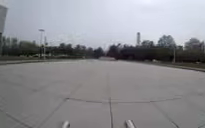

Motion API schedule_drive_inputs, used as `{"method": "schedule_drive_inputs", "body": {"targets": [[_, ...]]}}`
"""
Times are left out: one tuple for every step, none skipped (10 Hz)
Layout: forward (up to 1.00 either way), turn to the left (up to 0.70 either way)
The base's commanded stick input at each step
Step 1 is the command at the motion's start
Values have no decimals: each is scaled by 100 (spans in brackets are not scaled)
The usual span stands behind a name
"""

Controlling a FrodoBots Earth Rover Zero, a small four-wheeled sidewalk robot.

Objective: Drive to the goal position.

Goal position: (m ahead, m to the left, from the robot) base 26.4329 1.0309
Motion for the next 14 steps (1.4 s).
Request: {"method": "schedule_drive_inputs", "body": {"targets": [[100,0],[100,0],[100,0],[100,0],[100,0],[100,0],[100,0],[100,0],[100,0],[100,0],[100,0],[100,0],[0,26],[0,0]]}}
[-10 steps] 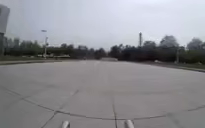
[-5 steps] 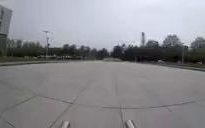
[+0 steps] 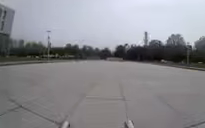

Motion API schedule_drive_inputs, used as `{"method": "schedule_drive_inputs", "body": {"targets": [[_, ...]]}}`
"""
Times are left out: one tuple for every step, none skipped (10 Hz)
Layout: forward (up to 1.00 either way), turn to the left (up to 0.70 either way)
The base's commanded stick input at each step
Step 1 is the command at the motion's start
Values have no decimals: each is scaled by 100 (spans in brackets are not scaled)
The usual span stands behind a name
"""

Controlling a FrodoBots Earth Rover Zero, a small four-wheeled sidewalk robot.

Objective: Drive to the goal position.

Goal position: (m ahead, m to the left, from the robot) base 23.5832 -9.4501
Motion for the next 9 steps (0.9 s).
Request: {"method": "schedule_drive_inputs", "body": {"targets": [[0,0],[0,0],[0,0],[0,0],[0,0],[0,0],[12,1],[62,7],[100,7]]}}
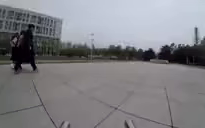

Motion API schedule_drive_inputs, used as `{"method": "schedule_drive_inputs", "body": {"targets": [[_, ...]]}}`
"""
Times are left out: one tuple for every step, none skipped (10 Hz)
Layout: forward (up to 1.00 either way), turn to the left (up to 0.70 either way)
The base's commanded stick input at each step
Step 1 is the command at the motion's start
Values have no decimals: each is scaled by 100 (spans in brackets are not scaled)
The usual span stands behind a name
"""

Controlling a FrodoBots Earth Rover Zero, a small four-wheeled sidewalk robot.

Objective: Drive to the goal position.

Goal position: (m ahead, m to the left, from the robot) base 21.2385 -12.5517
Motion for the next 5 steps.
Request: {"method": "schedule_drive_inputs", "body": {"targets": [[100,-40],[100,-40],[100,-40],[100,-40],[100,-40]]}}
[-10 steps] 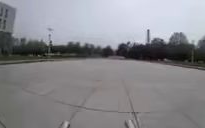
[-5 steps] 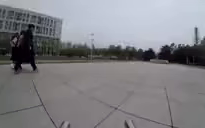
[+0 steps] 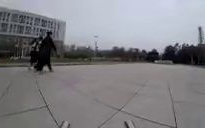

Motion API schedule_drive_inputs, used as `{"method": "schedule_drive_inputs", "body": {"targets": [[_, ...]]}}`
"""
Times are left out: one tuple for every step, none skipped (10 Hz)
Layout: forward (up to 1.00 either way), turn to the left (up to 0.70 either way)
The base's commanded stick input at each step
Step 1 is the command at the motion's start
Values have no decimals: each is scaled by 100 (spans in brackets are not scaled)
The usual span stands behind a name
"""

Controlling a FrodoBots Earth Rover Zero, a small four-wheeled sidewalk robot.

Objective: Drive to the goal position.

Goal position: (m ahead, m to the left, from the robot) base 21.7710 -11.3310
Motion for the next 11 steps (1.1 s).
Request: {"method": "schedule_drive_inputs", "body": {"targets": [[100,-40],[100,-40],[100,-40],[100,-40],[100,-40],[100,-40],[100,-40],[100,-39],[100,-36],[100,-40],[100,-40]]}}
